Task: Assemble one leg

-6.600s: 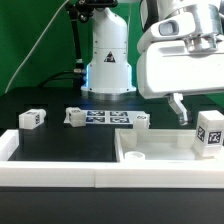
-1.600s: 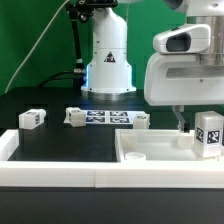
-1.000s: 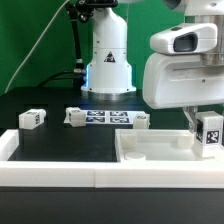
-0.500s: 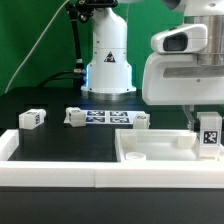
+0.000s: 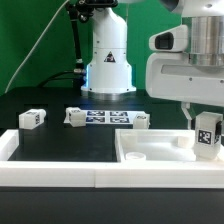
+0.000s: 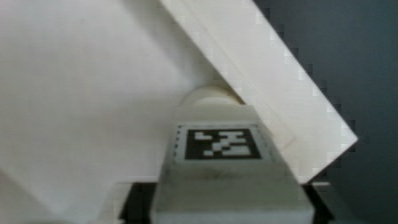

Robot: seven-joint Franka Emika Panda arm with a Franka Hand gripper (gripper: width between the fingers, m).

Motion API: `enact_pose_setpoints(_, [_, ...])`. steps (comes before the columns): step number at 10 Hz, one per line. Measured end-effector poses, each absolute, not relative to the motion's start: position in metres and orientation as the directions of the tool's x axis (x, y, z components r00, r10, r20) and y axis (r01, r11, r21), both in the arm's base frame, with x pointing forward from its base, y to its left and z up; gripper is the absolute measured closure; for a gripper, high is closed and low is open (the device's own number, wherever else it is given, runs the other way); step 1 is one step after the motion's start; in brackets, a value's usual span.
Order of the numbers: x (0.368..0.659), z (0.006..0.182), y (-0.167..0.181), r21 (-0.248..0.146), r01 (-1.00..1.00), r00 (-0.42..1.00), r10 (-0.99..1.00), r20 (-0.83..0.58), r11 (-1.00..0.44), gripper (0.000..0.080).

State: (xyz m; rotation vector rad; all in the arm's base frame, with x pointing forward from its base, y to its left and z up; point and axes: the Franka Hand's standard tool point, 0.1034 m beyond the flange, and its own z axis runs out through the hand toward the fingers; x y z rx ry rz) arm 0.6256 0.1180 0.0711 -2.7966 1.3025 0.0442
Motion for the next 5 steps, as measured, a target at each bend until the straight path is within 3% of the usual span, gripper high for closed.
enact_pose_setpoints(3, [0.6242, 0.0713, 0.1241, -0.016, -0.947, 0.32, -0.946, -0.05, -0.32, 0.0509])
enact_pose_setpoints(5, [0.6251, 0.071, 0.122, -0.015, -0.973, 0.232, -0.971, -0.059, -0.231, 0.0509])
